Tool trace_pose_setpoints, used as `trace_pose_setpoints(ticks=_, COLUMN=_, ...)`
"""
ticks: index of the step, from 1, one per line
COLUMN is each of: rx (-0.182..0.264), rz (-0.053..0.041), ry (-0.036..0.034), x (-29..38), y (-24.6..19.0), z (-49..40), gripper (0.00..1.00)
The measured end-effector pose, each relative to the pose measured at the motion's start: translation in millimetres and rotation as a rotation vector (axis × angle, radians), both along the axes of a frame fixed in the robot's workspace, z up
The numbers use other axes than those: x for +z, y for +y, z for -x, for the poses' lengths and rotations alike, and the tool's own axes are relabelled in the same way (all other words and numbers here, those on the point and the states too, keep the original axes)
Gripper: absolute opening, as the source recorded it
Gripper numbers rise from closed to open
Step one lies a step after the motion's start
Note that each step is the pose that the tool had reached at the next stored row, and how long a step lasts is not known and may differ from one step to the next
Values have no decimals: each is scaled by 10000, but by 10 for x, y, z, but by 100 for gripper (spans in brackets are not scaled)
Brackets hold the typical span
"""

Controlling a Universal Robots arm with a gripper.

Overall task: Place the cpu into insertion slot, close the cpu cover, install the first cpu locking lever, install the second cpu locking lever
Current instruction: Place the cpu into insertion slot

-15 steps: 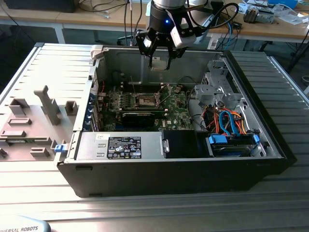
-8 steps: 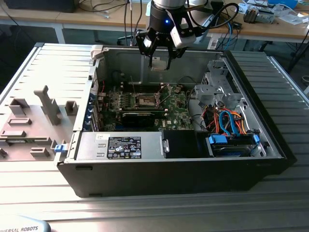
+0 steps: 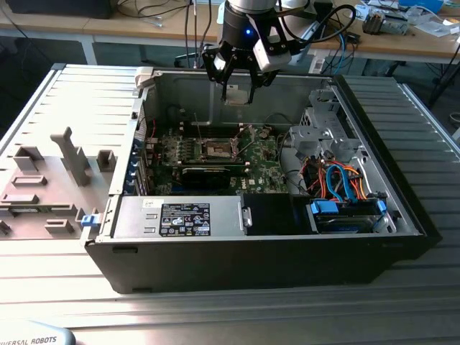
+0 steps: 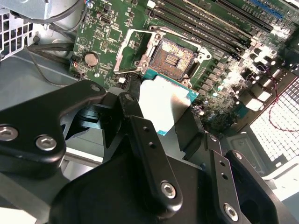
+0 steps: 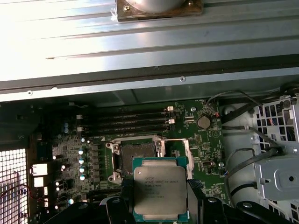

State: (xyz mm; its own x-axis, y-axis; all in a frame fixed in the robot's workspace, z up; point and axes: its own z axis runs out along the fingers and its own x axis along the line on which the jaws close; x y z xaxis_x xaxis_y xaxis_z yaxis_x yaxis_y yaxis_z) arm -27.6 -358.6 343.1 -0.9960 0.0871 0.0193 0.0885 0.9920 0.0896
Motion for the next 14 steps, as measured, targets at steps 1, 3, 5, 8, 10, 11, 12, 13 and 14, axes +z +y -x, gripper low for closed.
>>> trace_pose_setpoints(ticks=1, rx=-7, rz=0, ry=0, x=0, y=0, z=0, gripper=54)
trace_pose_setpoints(ticks=3, rx=-23, rz=0, ry=0, x=0, y=0, z=0, gripper=54)
trace_pose_setpoints(ticks=5, rx=-36, rz=0, ry=0, x=0, y=0, z=0, gripper=54)
trace_pose_setpoints(ticks=8, rx=-87, rz=0, ry=0, x=0, y=0, z=0, gripper=54)
trace_pose_setpoints(ticks=10, rx=-101, rz=0, ry=0, x=0, y=0, z=0, gripper=54)
trace_pose_setpoints(ticks=11, rx=-111, rz=0, ry=0, x=0, y=0, z=0, gripper=54)
trace_pose_setpoints(ticks=12, rx=-117, rz=-1, ry=0, x=0, y=0, z=0, gripper=54)
trace_pose_setpoints(ticks=13, rx=-123, rz=-1, ry=0, x=0, y=0, z=0, gripper=54)
trace_pose_setpoints(ticks=14, rx=-130, rz=0, ry=0, x=0, y=0, z=0, gripper=54)
